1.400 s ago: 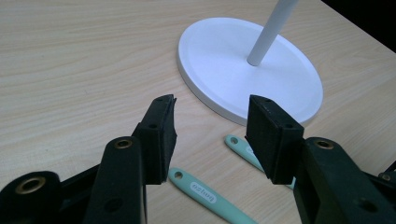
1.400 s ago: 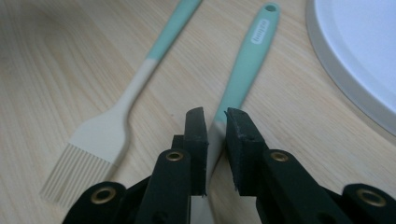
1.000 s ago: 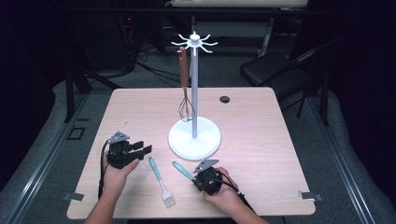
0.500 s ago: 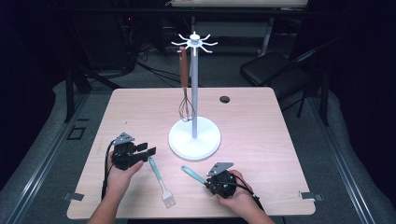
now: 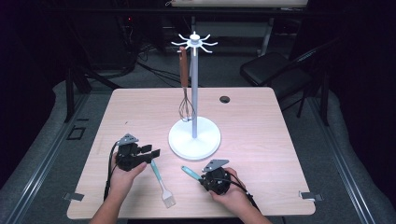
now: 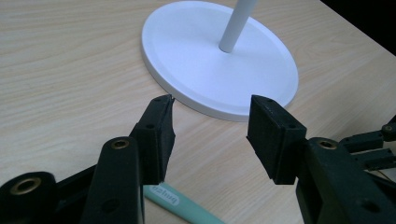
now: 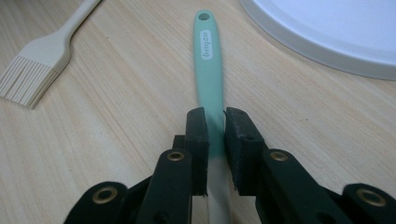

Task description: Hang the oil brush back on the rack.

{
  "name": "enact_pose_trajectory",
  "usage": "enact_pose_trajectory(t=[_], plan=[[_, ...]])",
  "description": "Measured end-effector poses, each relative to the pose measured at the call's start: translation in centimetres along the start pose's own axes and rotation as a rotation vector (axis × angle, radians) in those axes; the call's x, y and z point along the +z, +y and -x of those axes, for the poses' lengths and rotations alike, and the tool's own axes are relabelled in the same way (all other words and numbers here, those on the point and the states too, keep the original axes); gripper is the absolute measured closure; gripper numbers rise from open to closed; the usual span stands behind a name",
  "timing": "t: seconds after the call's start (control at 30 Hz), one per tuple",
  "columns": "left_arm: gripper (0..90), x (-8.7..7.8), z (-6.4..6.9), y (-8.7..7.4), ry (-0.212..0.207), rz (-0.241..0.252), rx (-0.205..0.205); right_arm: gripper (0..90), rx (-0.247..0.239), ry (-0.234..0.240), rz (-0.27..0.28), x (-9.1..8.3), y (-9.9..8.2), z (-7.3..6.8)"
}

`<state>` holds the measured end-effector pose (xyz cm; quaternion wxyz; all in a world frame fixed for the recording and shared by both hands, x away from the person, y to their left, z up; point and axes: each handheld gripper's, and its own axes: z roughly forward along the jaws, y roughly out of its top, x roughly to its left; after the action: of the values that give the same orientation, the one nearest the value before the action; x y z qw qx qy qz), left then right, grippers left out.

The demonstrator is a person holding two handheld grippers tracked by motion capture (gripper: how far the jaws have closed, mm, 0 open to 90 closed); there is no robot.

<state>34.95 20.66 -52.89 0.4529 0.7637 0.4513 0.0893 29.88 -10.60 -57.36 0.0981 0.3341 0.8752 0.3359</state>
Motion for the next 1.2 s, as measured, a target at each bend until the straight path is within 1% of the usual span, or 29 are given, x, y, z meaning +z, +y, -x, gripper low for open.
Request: enact_pose_trajectory(t=[0.07,0.1,0.17,0.2,0.23,0.27,0.3,0.33,0.4,0.47,0.57,0.63,0.7,0.73,0.77,0.87,0.9,0.93,0.97,1.0,1.13,1.2], plan=[[50.4,0.2,0.1,0.0,-0.009,-0.002,0.003,80.0,0.004,0.004,0.013,0.0,-0.2,0.0],[50.4,0.2,0.2,0.0,-0.015,-0.008,0.003,80.2,-0.008,0.002,0.020,0.0,-0.3,0.0],[50.4,0.4,0.4,-0.1,-0.026,-0.005,0.003,80.4,-0.023,-0.004,0.035,0.0,-0.5,-0.1],[50.4,0.5,0.5,-0.2,-0.037,-0.003,-0.006,80.4,-0.021,-0.004,0.043,0.0,-0.6,-0.2],[50.5,0.7,0.6,-0.2,-0.059,-0.012,-0.014,80.5,-0.027,-0.006,0.045,0.0,-0.6,-0.2],[50.8,0.8,0.7,-0.2,-0.077,-0.021,-0.017,80.5,-0.028,-0.016,0.052,0.0,-0.7,-0.3],[51.2,1.0,0.9,-0.3,-0.093,-0.021,-0.015,80.6,-0.037,-0.018,0.048,0.0,-0.7,-0.3],[51.3,1.2,1.1,-0.4,-0.101,-0.022,-0.015,80.7,-0.038,-0.015,0.049,0.0,-0.7,-0.3],[51.2,1.6,1.4,-0.5,-0.115,-0.039,-0.005,80.8,-0.035,-0.021,0.054,0.0,-0.7,-0.3],[50.1,2.0,1.7,-0.6,-0.129,-0.044,-0.008,80.7,-0.035,-0.019,0.058,0.0,-0.8,-0.3],[48.8,2.7,2.0,-0.9,-0.154,-0.070,-0.011,80.7,-0.033,-0.019,0.065,0.0,-0.8,-0.3],[48.2,3.0,2.3,-1.1,-0.161,-0.075,-0.007,80.8,-0.032,-0.019,0.062,0.0,-0.8,-0.3],[48.0,3.4,2.6,-1.2,-0.183,-0.086,-0.011,80.8,-0.028,-0.022,0.070,0.0,-0.9,-0.4],[47.8,3.5,2.7,-1.3,-0.187,-0.091,-0.011,80.8,-0.028,-0.021,0.072,0.0,-0.9,-0.4],[47.5,3.7,2.8,-1.4,-0.188,-0.099,-0.003,80.8,-0.033,-0.020,0.076,0.0,-1.0,-0.4],[46.6,4.1,3.1,-1.6,-0.209,-0.102,-0.006,80.8,-0.033,-0.021,0.080,0.0,-1.0,-0.5],[46.4,4.2,3.2,-1.7,-0.211,-0.108,-0.008,80.8,-0.036,-0.021,0.075,-0.1,-1.0,-0.4],[46.3,4.4,3.2,-1.8,-0.211,-0.112,-0.002,80.8,-0.030,-0.021,0.079,-0.1,-1.0,-0.4],[46.2,4.5,3.3,-1.9,-0.214,-0.112,-0.009,80.8,-0.023,-0.017,0.081,-0.1,-1.0,-0.4],[46.1,4.6,3.3,-1.9,-0.219,-0.118,-0.009,80.8,-0.026,-0.019,0.088,-0.1,-1.0,-0.3],[45.7,5.0,3.7,-2.1,-0.223,-0.131,0.011,80.8,-0.025,-0.021,0.097,-0.4,-1.0,-0.2],[45.5,5.2,3.9,-2.2,-0.221,-0.139,0.013,80.8,-0.026,-0.018,0.104,-0.5,-1.0,-0.3]])
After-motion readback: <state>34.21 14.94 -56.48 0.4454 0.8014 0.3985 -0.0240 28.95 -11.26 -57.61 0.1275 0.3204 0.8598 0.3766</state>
